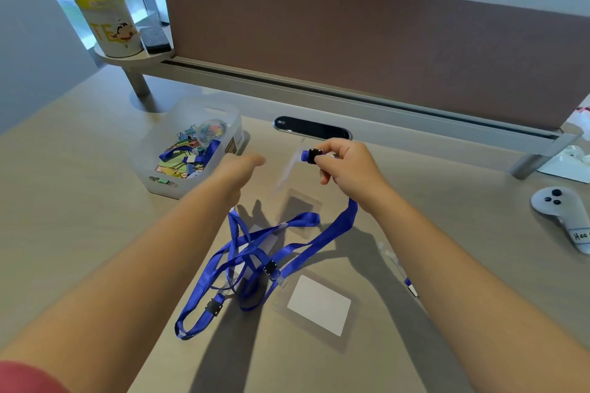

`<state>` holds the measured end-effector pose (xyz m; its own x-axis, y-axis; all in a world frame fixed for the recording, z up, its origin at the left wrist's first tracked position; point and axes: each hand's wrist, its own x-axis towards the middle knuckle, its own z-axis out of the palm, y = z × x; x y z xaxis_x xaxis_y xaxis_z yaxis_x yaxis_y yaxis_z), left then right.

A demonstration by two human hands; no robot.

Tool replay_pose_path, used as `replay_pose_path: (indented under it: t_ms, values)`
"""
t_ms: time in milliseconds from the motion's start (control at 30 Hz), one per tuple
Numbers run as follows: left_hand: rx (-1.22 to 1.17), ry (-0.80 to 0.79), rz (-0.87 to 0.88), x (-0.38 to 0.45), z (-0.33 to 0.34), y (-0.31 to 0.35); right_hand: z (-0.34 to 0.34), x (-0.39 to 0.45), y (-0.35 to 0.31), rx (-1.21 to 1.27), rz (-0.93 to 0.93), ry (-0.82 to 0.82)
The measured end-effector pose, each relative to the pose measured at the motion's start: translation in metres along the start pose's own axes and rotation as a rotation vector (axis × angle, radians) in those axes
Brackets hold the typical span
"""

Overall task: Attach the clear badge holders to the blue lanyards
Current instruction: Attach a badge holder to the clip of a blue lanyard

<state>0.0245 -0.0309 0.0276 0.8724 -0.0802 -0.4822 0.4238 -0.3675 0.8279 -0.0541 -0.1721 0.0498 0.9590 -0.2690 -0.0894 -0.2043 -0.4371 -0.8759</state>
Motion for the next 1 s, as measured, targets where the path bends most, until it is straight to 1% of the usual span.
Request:
replay_pose_path:
  t_ms: [67, 167, 233, 300, 367, 433, 500, 567, 667, 767, 833, 867, 933, 1000]
  values:
    - [0.09, -0.015, 0.113, -0.004, 0.001, 0.004, 0.0, 0.001, -0.001, -0.144, -0.062, -0.004]
    - [0.24, -0.069, 0.341, -0.009, 0.003, 0.012, 0.0, 0.001, -0.003, -0.295, -0.118, 0.007]
    - [0.357, -0.088, 0.499, -0.01, 0.007, 0.017, -0.001, 0.001, -0.003, -0.342, -0.12, 0.029]
    - [0.523, -0.083, 0.64, -0.012, 0.01, 0.021, -0.002, 0.002, -0.002, -0.363, -0.114, 0.061]
    - [0.672, -0.129, 0.726, -0.014, 0.013, 0.023, -0.004, 0.003, -0.001, -0.345, -0.105, 0.106]
    - [0.761, -0.224, 0.73, -0.019, 0.016, 0.021, -0.006, 0.004, 0.0, -0.287, -0.086, 0.141]
    - [0.79, -0.311, 0.658, -0.022, 0.019, 0.017, -0.007, 0.005, 0.001, -0.196, -0.053, 0.137]
    - [0.79, -0.361, 0.585, -0.021, 0.02, 0.011, -0.007, 0.006, 0.002, -0.043, 0.012, 0.103]
    - [0.701, -0.403, 0.523, -0.019, 0.021, 0.004, -0.007, 0.006, 0.002, 0.161, 0.115, 0.063]
    - [0.618, -0.42, 0.494, -0.021, 0.024, 0.0, -0.009, 0.005, -0.001, 0.276, 0.142, 0.028]
    - [0.614, -0.378, 0.515, -0.022, 0.028, -0.001, -0.01, 0.004, -0.003, 0.337, 0.143, -0.001]
    - [0.618, -0.33, 0.543, -0.022, 0.029, -0.002, -0.011, 0.003, -0.005, 0.356, 0.147, -0.012]
    - [0.627, -0.199, 0.623, -0.021, 0.03, -0.001, -0.011, 0.003, -0.007, 0.361, 0.162, -0.026]
    - [0.632, -0.069, 0.697, -0.02, 0.027, 0.001, -0.012, 0.002, -0.009, 0.286, 0.174, -0.026]
